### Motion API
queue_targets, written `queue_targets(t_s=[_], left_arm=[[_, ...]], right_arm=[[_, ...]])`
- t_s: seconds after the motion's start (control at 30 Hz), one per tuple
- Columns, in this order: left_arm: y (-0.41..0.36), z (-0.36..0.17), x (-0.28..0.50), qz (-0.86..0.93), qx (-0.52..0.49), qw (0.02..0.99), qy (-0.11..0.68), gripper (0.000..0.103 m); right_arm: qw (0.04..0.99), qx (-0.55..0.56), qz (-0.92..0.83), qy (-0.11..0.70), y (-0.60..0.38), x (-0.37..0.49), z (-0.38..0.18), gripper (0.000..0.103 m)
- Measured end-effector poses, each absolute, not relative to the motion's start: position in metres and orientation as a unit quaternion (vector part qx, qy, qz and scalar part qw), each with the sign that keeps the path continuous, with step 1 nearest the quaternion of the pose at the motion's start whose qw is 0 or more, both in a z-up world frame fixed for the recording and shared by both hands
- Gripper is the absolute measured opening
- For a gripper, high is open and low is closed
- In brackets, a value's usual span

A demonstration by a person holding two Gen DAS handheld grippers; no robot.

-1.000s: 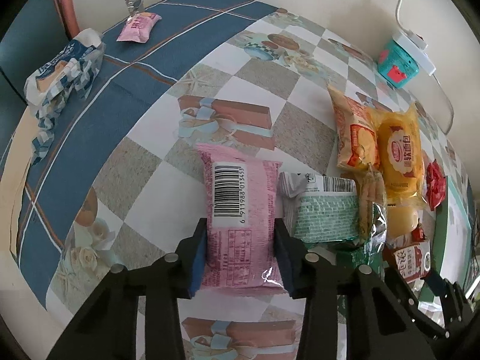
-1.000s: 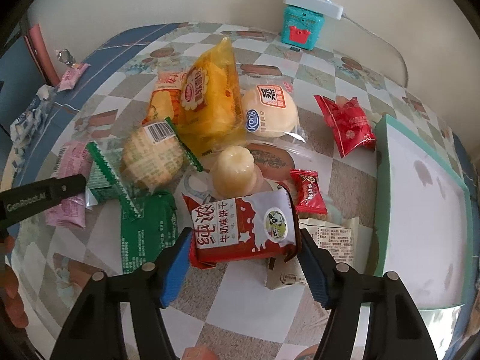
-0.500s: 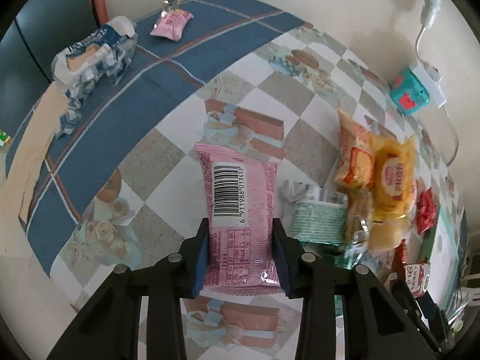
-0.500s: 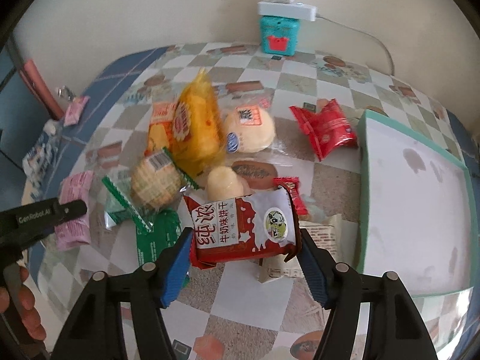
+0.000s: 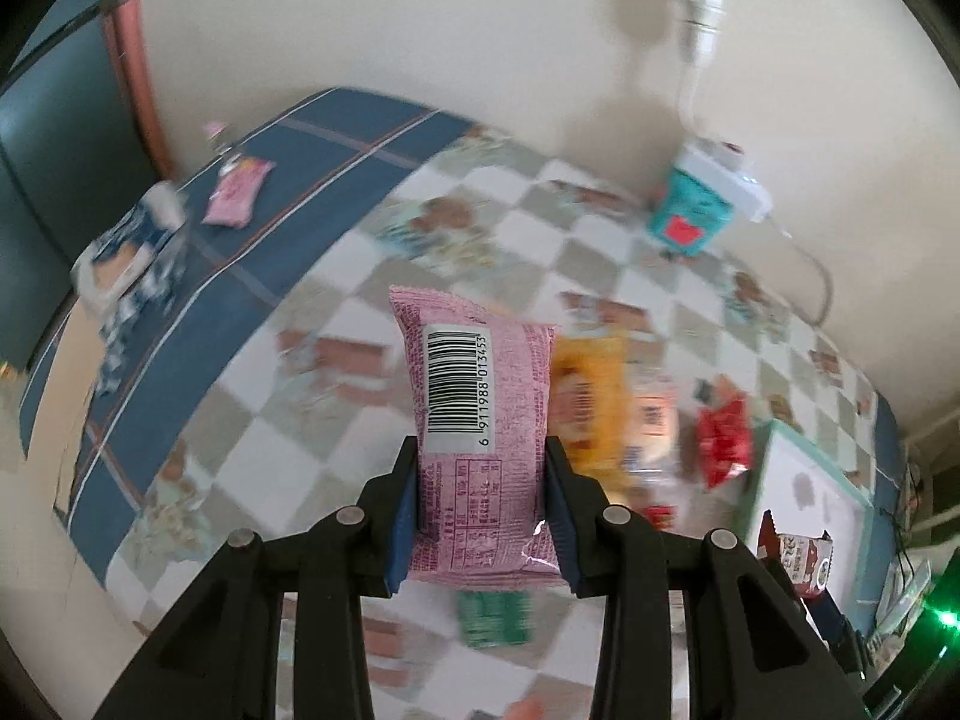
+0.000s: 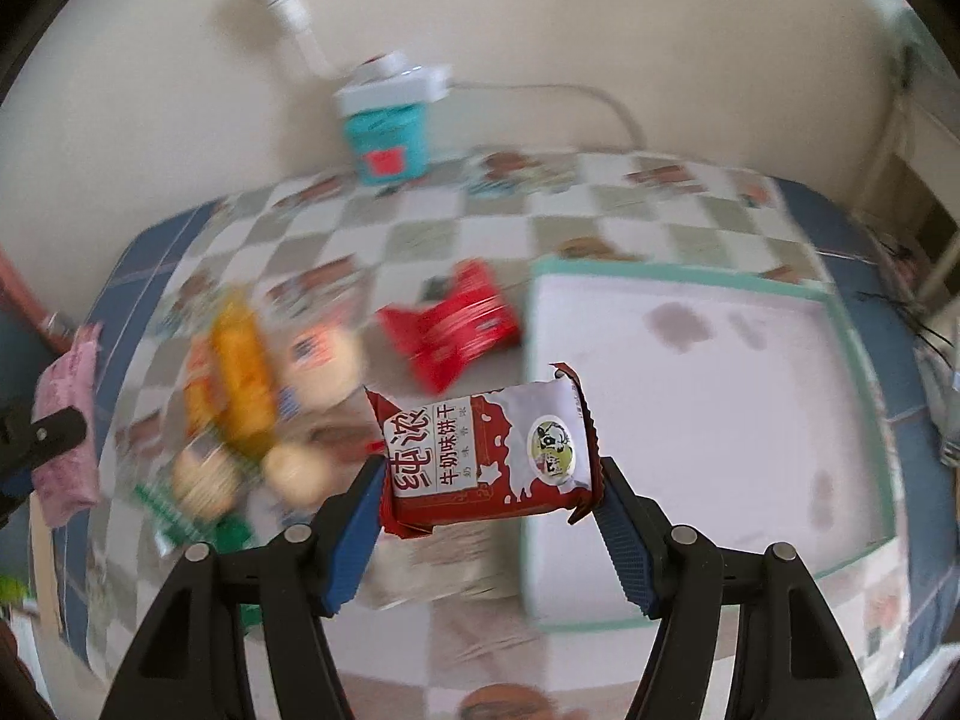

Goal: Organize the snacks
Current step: 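Carry the biscuit pack in the right tool while the left tool carries the pink bar to the tray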

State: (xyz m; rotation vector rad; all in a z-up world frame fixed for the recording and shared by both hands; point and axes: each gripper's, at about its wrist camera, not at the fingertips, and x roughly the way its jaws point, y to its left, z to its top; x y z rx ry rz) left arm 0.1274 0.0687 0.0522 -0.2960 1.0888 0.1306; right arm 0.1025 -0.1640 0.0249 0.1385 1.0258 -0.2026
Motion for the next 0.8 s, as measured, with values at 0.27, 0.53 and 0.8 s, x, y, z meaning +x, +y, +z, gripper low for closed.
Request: queue_targets(t_s=[0.27, 0.53, 0.8], left_arm=[[-0.003, 0.063, 0.143, 0.016, -0.107, 0.860, 0.498, 0.040], [-0.080, 0.054, 0.153, -0.028, -0.082, 0.861, 0.501, 0.040], [-0.160, 0.031, 0.151, -0.078, -0.049, 0.854, 0.512, 0.040]], right_arm=[[0.858, 0.120, -0.178, 0.467, -0.246, 0.098, 0.029, 0.070], [0.838, 0.151, -0.254, 0.458, -0.323, 0.087, 0.021, 0.070], [0.813, 0.165, -0.327, 0.452, -0.380, 0.066, 0.015, 0.070]])
